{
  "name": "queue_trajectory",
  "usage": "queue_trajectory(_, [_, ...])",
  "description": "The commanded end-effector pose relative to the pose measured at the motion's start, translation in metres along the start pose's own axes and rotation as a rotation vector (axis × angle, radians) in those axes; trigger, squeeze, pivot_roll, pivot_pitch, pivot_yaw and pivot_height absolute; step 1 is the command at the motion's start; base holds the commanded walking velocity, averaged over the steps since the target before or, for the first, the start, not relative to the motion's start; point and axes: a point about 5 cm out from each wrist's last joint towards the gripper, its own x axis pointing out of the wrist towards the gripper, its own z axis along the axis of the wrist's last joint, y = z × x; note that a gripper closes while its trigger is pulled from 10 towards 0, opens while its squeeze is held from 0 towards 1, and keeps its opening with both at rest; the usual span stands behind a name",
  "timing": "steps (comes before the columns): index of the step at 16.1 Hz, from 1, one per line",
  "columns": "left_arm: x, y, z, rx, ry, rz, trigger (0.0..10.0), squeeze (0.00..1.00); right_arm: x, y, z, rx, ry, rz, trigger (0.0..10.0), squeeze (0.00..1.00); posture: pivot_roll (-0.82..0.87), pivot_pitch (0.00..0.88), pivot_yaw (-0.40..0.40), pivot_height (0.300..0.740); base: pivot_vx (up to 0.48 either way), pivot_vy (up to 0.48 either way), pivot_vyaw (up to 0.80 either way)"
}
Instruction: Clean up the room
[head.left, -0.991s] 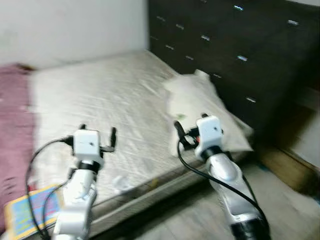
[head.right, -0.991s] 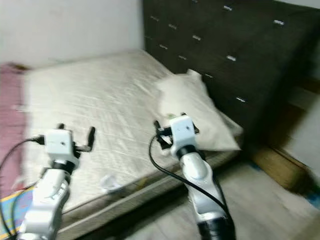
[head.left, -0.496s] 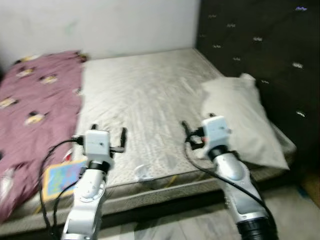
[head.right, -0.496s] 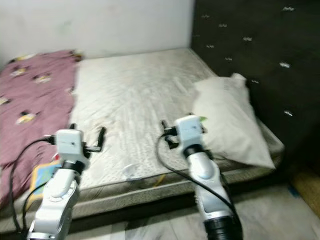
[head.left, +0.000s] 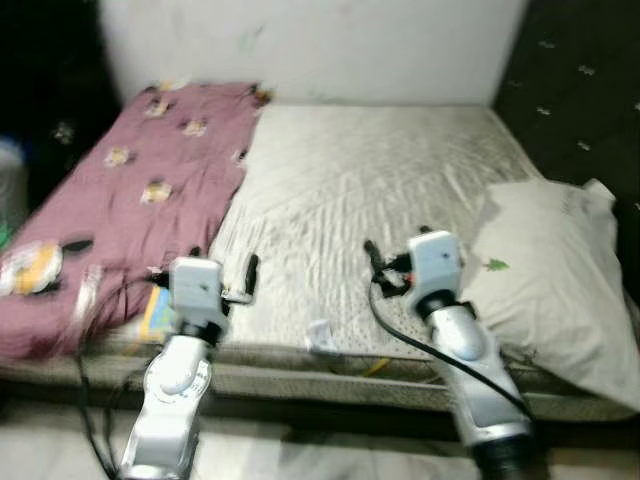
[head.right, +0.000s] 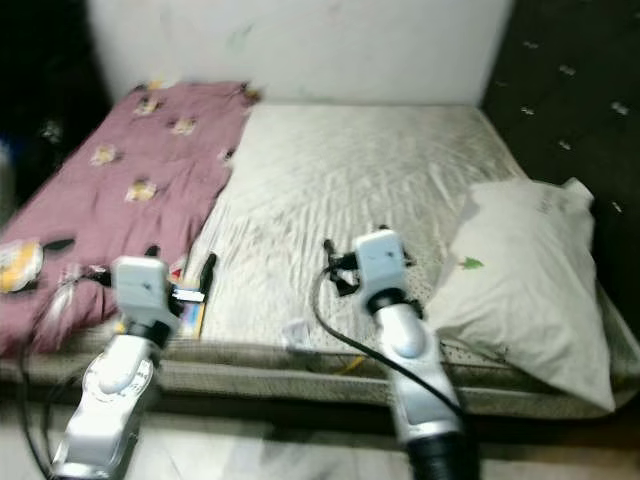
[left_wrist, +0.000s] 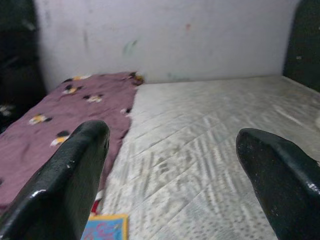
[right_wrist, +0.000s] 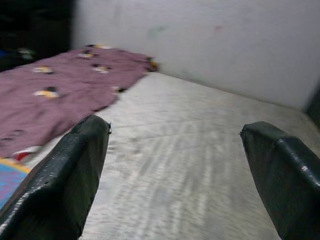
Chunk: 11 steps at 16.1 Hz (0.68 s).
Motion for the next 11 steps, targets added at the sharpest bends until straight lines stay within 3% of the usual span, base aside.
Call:
queue_trajectory(1, [0.001,0.0001,0.0053,-0.007,-0.023,-0.01,10.0,0.0,0.0006,-0.0001,0.0012,0.021,-0.009,0.004,10.0,0.0,-0.05,0.0,-0.014,0.74,0.0,0.0,0.0])
queue_trajectory(11, [-0.0009,-0.0007,0.005,-0.02,-0.021,-0.024,10.0,0.0,0.0002,-0.0001,0.0008,0.028,-0.016,-0.003,10.0,0.0,-0.05,0.0,-0.01,0.74,0.331,0.0,0.0])
